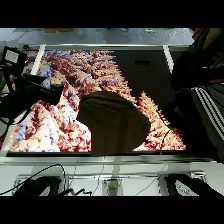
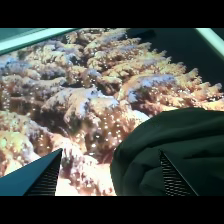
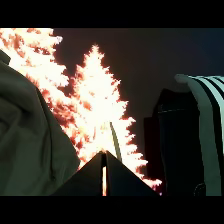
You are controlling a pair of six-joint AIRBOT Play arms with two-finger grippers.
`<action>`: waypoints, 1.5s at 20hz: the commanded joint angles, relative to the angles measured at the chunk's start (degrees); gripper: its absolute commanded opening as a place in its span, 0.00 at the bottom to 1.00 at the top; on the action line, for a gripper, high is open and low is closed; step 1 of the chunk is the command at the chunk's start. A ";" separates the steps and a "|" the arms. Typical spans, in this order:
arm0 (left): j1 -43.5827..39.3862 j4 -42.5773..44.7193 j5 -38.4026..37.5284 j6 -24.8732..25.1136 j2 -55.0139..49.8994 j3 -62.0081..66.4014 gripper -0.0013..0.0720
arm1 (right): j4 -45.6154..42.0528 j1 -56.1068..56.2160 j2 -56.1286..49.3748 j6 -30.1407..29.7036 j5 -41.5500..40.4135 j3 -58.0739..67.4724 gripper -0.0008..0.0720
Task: Fold the clothes and pants, and hang the long-sleeved shirts on hangers.
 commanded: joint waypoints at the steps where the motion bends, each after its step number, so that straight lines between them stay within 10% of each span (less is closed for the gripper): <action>1: 0.07 0.00 0.00 0.00 0.04 0.04 0.96 | 0.02 0.07 0.04 0.00 -0.09 -0.02 0.03; 11: 0.07 0.00 0.00 0.00 0.04 0.04 0.96 | 0.07 -1.53 1.33 -3.45 0.87 -11.15 0.04; 21: 0.07 0.00 0.00 0.00 0.04 0.04 0.96 | 44.09 -1.38 21.31 -5.01 -17.73 -66.38 0.04; 23: 0.07 0.00 0.00 0.00 0.04 0.04 0.96 | 44.68 0.02 20.85 -4.96 -21.18 -72.72 0.20; 25: 0.07 0.00 0.00 0.00 0.04 0.04 0.96 | 45.18 2.86 19.98 -4.13 -22.60 -76.96 0.66; 30: 0.07 -0.07 0.02 -0.02 0.04 0.04 0.96 | 48.06 14.10 15.63 3.02 -34.64 -79.76 0.66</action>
